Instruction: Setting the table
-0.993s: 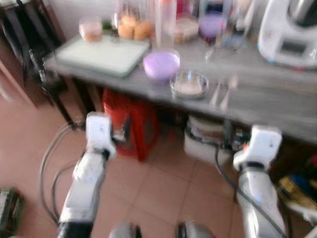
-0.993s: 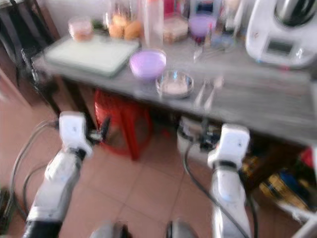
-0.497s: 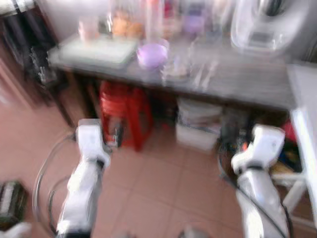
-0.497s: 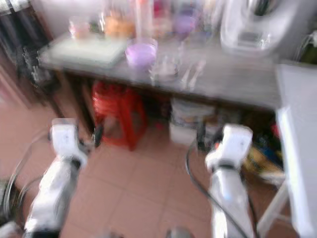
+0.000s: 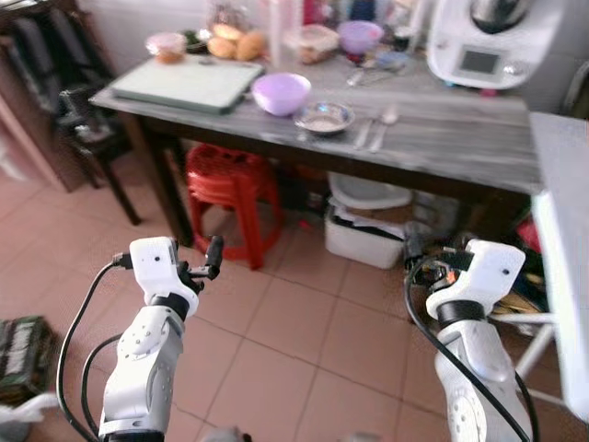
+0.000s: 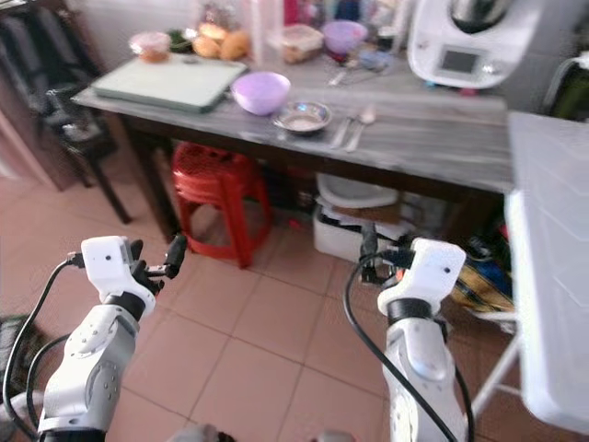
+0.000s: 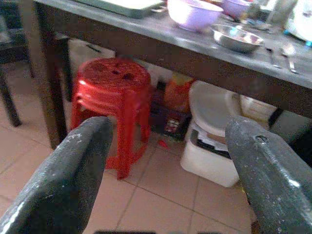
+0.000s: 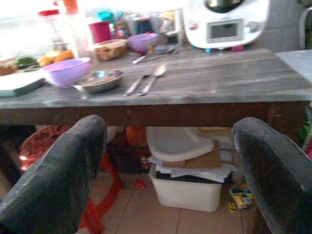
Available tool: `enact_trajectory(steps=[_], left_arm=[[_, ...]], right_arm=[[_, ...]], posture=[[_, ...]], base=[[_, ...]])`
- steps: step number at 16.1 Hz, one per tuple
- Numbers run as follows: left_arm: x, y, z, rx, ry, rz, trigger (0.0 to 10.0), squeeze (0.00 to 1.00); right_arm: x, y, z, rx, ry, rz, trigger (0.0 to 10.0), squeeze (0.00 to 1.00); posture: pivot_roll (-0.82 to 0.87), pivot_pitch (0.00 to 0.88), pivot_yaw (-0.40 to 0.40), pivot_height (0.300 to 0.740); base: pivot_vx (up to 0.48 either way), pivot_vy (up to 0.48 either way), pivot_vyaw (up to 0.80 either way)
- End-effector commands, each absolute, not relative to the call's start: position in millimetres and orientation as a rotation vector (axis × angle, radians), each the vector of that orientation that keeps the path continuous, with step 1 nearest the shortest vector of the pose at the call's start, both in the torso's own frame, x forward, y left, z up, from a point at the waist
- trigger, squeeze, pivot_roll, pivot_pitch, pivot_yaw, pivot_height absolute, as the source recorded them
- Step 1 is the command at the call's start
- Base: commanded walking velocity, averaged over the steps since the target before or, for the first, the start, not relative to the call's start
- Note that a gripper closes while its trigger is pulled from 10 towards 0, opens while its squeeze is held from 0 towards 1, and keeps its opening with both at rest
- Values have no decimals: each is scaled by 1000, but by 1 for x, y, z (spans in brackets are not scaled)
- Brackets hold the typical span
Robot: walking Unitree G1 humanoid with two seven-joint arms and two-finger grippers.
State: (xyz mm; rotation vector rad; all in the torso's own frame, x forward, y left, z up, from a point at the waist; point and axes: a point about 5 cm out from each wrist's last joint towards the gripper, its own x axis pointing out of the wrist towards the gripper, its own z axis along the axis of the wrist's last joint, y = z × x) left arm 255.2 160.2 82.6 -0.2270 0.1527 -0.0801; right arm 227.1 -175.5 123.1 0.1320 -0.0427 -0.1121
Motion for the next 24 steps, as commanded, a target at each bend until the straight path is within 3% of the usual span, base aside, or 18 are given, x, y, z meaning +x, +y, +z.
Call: enact_trajectory(steps=[1, 11, 24], left_arm=[[258, 154, 89, -238, 137, -121, 10000, 0], [261, 148, 98, -161, 101, -198, 10000, 0], [266, 147, 99, -148, 88, -202, 10000, 0]], right_arm=[[229, -176, 131, 131, -67, -101, 10000, 0], [236, -178, 128, 81, -51, -115, 10000, 0], [240, -181, 125, 35, -42, -121, 10000, 0]], posture=[[-69, 0, 48, 731], [-56, 0, 52, 731], [-55, 0, 47, 731]], base=[[0, -480, 0], [0, -462, 0], [0, 0, -761]])
